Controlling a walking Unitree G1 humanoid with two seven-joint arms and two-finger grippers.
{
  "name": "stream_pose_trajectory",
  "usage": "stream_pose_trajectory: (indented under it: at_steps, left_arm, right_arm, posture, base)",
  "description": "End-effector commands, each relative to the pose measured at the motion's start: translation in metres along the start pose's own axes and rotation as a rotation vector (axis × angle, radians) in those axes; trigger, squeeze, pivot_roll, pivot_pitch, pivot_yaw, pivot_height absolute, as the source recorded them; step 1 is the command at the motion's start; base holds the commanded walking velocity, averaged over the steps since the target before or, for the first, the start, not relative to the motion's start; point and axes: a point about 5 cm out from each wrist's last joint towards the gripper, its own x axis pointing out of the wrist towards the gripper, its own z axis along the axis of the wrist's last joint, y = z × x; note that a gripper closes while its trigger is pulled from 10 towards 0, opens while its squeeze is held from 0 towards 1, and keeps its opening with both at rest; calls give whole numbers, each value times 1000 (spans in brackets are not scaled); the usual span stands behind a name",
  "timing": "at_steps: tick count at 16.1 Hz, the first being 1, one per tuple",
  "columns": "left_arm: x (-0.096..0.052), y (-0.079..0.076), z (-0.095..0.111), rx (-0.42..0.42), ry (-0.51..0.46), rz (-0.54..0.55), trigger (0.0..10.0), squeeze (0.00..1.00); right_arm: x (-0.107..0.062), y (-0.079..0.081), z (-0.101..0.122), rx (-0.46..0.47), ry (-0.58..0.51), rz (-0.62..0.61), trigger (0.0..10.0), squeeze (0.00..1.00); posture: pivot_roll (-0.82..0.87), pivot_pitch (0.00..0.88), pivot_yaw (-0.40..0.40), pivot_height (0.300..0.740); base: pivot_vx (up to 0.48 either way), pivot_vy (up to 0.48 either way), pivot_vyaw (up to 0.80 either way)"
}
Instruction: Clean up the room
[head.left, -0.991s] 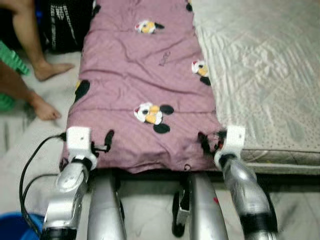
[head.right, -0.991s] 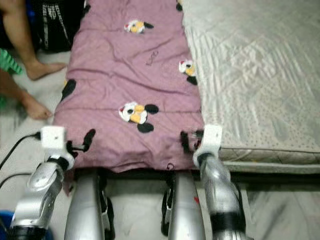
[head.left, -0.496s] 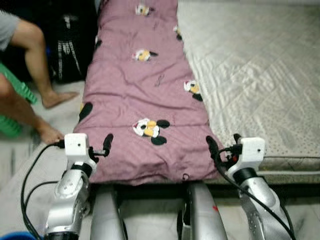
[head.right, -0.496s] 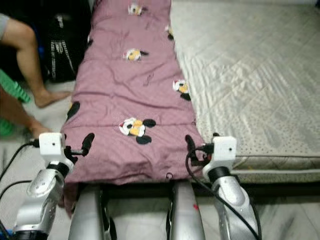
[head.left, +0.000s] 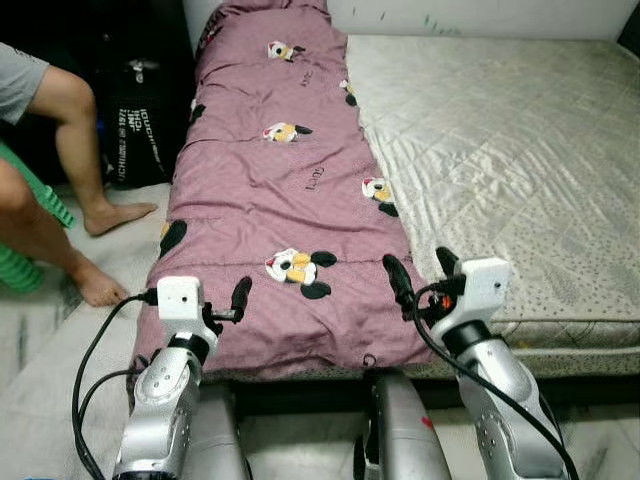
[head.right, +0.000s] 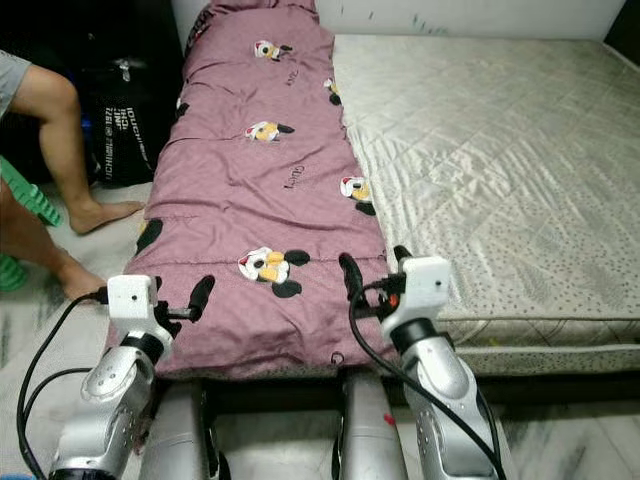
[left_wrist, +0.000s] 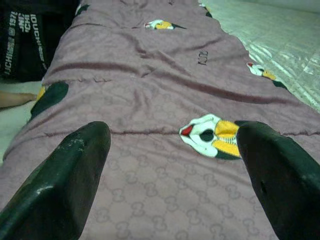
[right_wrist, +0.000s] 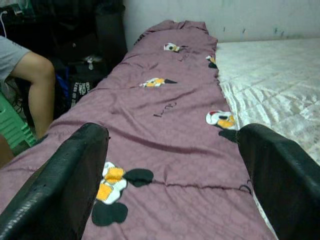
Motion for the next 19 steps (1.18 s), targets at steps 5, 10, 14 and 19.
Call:
stream_pose_trajectory:
  at_steps: [5,10,14,19]
  left_arm:
    - [6,1,3,38,-9,-33,10000,0]
    - [10,-3,5,55,-18,-47,10000,0]
    - [14,0,6,60,-10,-34,10000,0]
    - [18,-2,8,60,-14,-50,10000,0]
  right_arm:
    - [5,-8,0,-7,6,-32,10000,0]
    - [15,-15,8,-40,-18,-39,10000,0]
    - [19,-19,7,-58,-21,-62,10000,0]
    - [21,-19,3,-71,-9,-79,10000,0]
  posture:
    - [-66,0,9,706]
    - [-68,0,5,740]
    - [-66,0,6,740]
    - [-67,0,6,740]
  base:
    - [0,0,0]
    - [0,0,0]
    - [0,0,0]
    - [0,0,0]
